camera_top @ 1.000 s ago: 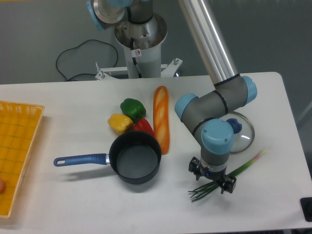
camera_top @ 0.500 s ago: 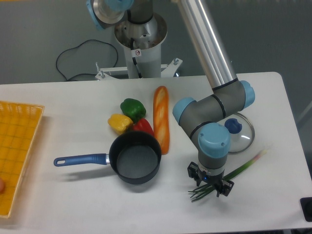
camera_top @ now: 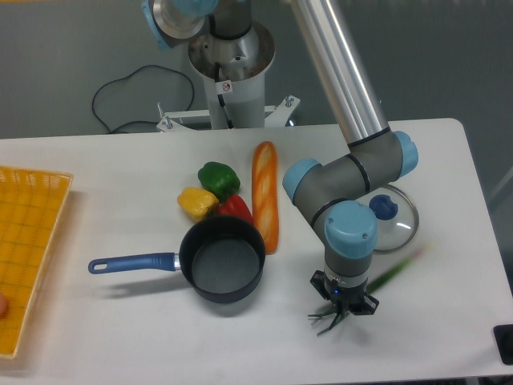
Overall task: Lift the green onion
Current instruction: 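Close the gripper on the green onion stalks, then lift the gripped green onion up off the table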
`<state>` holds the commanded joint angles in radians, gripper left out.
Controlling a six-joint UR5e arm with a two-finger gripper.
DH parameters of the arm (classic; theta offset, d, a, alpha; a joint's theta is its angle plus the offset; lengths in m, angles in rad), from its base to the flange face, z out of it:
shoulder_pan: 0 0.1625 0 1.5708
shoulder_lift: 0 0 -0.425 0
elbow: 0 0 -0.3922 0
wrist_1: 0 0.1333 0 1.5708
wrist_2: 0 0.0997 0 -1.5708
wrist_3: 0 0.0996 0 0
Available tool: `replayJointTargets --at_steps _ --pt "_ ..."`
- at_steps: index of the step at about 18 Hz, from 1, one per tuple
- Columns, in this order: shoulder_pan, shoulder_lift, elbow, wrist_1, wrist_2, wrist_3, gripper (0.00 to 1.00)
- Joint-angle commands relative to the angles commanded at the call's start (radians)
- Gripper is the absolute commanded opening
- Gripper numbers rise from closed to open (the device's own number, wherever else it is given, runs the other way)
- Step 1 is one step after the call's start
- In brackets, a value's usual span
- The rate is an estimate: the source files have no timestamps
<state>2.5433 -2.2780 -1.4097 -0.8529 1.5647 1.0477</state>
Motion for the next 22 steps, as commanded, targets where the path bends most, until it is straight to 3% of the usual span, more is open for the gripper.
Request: replayJointTargets --at_steps 3,16,22 --pt "0.0 0.0 0.0 0.0 0.0 -0.026 0.02" --pt "-0.002 0.074 0.021 0.002 -0.008 -0.117 0.03" --pt "-0.002 0.139 0.028 0.003 -0.05 -0.146 0.03"
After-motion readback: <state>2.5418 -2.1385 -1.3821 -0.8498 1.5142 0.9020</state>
